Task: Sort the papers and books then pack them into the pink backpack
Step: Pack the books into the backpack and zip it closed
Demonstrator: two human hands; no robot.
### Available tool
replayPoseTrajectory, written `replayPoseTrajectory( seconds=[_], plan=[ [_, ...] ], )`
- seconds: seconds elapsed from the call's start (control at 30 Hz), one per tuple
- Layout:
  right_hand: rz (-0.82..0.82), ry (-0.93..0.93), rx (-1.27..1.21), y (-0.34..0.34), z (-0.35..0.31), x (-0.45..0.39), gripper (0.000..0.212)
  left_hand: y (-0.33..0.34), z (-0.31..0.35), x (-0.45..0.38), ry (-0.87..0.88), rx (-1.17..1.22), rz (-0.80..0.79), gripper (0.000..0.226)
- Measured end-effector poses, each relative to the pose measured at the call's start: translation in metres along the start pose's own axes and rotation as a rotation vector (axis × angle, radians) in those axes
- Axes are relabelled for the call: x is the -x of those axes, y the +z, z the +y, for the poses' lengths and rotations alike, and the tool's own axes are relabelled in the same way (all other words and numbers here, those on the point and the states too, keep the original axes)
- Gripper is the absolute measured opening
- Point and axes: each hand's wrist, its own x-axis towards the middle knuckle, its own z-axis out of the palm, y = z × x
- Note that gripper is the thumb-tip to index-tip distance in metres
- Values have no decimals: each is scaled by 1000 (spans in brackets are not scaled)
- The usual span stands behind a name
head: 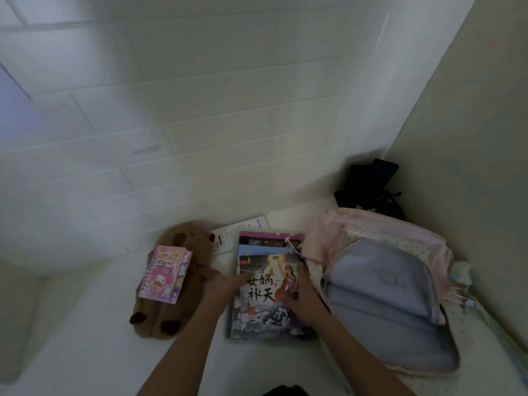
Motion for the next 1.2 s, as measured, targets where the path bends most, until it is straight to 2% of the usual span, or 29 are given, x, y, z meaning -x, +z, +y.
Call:
replayPoseTrajectory(
  seconds=[0.1, 0.17, 0.2, 0.27, 0.3, 0.37, 0.47, 0.57, 0.7, 0.77, 0.87, 0.97, 1.03, 1.1, 1.13, 1.2],
  plan=[
    [49, 19, -16, 11, 3, -4, 92, -1, 7, -9, -101, 46, -196, 71],
    [76, 49, 29, 20, 6, -4, 94, 0, 8, -15, -114, 19, -270, 72],
    [86, 68, 47, 23, 10, -5, 94, 1, 7, -15, -82, -33, -265, 73],
    [107, 95, 32, 28, 17, -5, 93, 2, 3, -13, 43, -150, -152, 68],
    [111, 97, 19, 29, 18, -4, 92, 4, 0, -12, 98, -107, -134, 65],
    [102, 73, -7, 27, 18, -2, 91, 6, -1, -9, 129, 89, -215, 66],
    [101, 78, -57, 23, 14, -2, 91, 5, 5, -11, 15, 218, -331, 77],
    [92, 77, -259, 19, 6, -1, 92, -2, 18, -12, -59, 226, -393, 63],
    [140, -24, -524, 11, -12, -7, 77, -37, 48, -8, 22, 174, -500, 50],
    [33, 77, -657, 11, -28, -14, 85, -63, 61, 1, 57, 191, -595, 55],
    [-195, 231, -836, 12, -50, -18, 92, -99, 75, 14, 115, 196, -713, 85],
    [-315, 255, -917, 11, -60, -20, 93, -121, 81, 26, 98, 269, -777, 87],
    [-407, 228, -1057, 6, -60, -17, 99, -125, 78, 33, 115, 270, -699, 67],
    [-426, 216, -1175, -2, -56, -13, 109, -126, 72, 33, 146, 325, -545, 26],
    [-438, 186, -1210, -7, -54, -9, 112, -127, 70, 34, 158, 348, -527, 19],
    [-444, 104, -1237, -11, -61, -3, 109, -125, 70, 35, 150, 324, -591, 23]
  ],
)
